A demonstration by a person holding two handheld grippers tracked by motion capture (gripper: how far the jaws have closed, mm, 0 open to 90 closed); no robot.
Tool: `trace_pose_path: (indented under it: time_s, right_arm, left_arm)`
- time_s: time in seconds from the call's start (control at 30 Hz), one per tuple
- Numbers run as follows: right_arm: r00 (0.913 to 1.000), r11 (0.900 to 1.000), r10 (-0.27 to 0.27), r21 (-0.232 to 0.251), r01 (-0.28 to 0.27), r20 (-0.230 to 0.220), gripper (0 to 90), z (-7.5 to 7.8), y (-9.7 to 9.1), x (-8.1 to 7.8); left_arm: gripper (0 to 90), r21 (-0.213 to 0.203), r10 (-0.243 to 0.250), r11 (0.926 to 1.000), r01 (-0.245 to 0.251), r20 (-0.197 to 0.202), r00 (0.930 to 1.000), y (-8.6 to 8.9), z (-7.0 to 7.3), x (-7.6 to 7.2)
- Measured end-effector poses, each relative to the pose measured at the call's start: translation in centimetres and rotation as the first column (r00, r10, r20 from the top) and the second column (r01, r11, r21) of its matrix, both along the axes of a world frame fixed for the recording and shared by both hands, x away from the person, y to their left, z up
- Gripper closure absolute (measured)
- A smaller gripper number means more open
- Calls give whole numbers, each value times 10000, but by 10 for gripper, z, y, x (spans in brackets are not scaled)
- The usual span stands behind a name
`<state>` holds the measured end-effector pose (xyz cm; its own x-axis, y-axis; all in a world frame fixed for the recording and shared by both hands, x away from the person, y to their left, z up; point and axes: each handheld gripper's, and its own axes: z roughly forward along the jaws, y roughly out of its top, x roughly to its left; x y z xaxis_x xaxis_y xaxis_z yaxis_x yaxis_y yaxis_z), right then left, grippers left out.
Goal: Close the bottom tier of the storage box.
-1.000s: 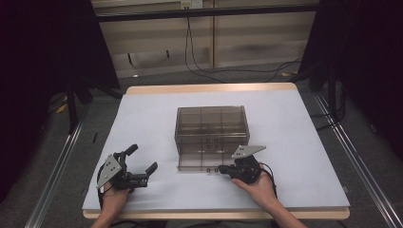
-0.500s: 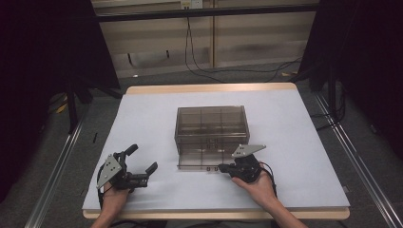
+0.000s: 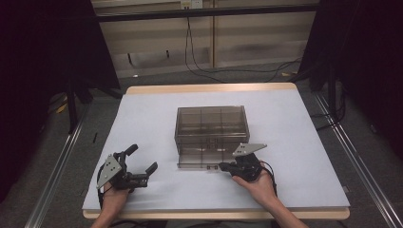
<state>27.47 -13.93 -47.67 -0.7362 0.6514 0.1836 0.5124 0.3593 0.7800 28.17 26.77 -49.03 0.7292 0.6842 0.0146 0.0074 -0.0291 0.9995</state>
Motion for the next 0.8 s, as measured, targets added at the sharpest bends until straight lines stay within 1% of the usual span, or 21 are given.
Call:
trace_pose_path:
  time_s: [0.1,0.3,0.5,0.53,0.57,0.8]
  right_arm:
    - [10000,10000,-52,15,52,-9,900,-1,-1,1]
    - [10000,10000,-84,2,84,1,900,-1,-1,2]
    - [9999,9999,-101,38,101,-58,900,-1,-1,2]
    - [9999,9999,-108,31,109,-31,900,-1,-1,3]
    - [9999,9999,-116,45,117,-62,900,-1,-1,3]
    - [9999,9999,-117,-28,117,-64,900,0,0,3]
  left_arm:
    - [0,3,67,10000,-67,-20,10000,0,0,0]
    - [0,0,0,10000,0,-1,10000,0,0,0]
    - [0,3,68,10000,-68,-7,10000,0,0,0]
    - [0,-3,7,10000,-7,-18,10000,0,0,0]
    - [0,5,71,10000,-71,-20,10000,0,0,0]
    - [0,-3,59,10000,-59,-22,10000,0,0,0]
